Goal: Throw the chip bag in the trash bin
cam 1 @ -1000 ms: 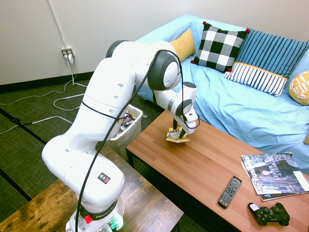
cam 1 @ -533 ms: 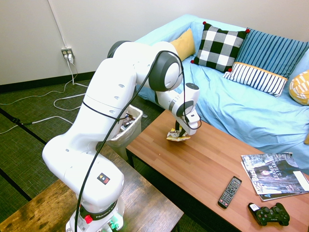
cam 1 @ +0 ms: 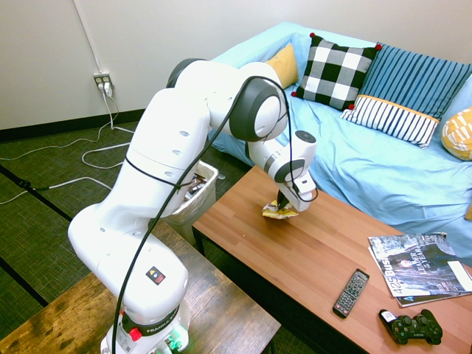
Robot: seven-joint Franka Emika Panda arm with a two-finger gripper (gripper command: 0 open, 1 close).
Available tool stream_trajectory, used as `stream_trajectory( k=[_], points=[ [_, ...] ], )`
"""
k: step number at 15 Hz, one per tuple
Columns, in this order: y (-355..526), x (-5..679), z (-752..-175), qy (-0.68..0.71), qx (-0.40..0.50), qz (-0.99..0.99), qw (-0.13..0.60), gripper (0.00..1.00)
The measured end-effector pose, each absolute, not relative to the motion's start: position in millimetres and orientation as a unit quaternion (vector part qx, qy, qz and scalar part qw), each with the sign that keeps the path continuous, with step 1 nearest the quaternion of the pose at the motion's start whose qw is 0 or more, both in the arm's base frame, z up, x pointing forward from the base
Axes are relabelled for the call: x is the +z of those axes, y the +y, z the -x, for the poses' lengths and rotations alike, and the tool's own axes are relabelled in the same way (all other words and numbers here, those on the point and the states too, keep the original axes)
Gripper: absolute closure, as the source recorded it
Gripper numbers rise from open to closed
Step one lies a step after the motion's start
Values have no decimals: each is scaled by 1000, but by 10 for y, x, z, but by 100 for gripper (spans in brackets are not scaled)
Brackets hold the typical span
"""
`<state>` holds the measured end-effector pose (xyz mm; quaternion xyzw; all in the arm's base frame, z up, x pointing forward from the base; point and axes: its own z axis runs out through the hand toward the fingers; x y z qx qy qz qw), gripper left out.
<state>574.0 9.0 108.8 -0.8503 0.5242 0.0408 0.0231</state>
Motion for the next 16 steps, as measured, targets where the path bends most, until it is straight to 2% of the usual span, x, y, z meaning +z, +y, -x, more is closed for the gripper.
stream_trajectory(
  k=[3, 8, 12, 16],
  points=[
    [589, 1792, -5669, 495, 7, 868, 40, 100],
    [2212, 2780, -5233, 428, -48, 903, 19, 100],
    [3634, 2699, -4613, 369, -59, 928, -7, 100],
    [4501, 1980, -4233, 311, -55, 948, -43, 100]
  ],
)
